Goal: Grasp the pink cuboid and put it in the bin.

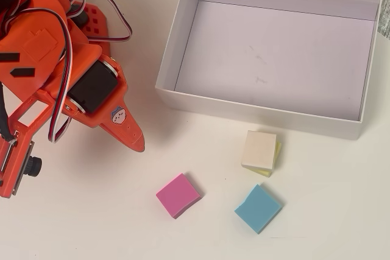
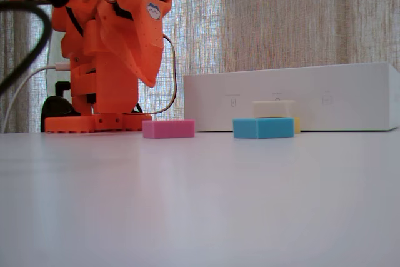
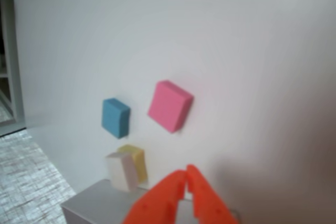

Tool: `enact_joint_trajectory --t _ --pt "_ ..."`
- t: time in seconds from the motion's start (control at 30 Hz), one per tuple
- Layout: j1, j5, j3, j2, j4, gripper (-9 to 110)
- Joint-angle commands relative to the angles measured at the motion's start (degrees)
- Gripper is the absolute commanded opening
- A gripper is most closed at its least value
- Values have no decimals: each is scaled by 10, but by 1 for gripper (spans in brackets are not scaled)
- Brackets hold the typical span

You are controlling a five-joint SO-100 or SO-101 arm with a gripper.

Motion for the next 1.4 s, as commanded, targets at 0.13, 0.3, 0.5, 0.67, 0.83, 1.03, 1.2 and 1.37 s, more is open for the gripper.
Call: enact_joint_trajectory --t 0.13,0.3,0.5,0.67,0.83,1.03,1.2,1.37 --pt "3 -8 0 -2 -10 -8" --pt "3 -8 0 -2 -10 -8" --pt "3 -8 0 -2 -10 -8" --pt "3 -8 0 -2 -10 -8" --pt "6 -8 -1 -12 -22 -3" --pt "-1 -25 -168 -185 -149 2" --pt "-36 0 -421 -370 -141 7" --pt "-51 53 -666 -523 -70 19"
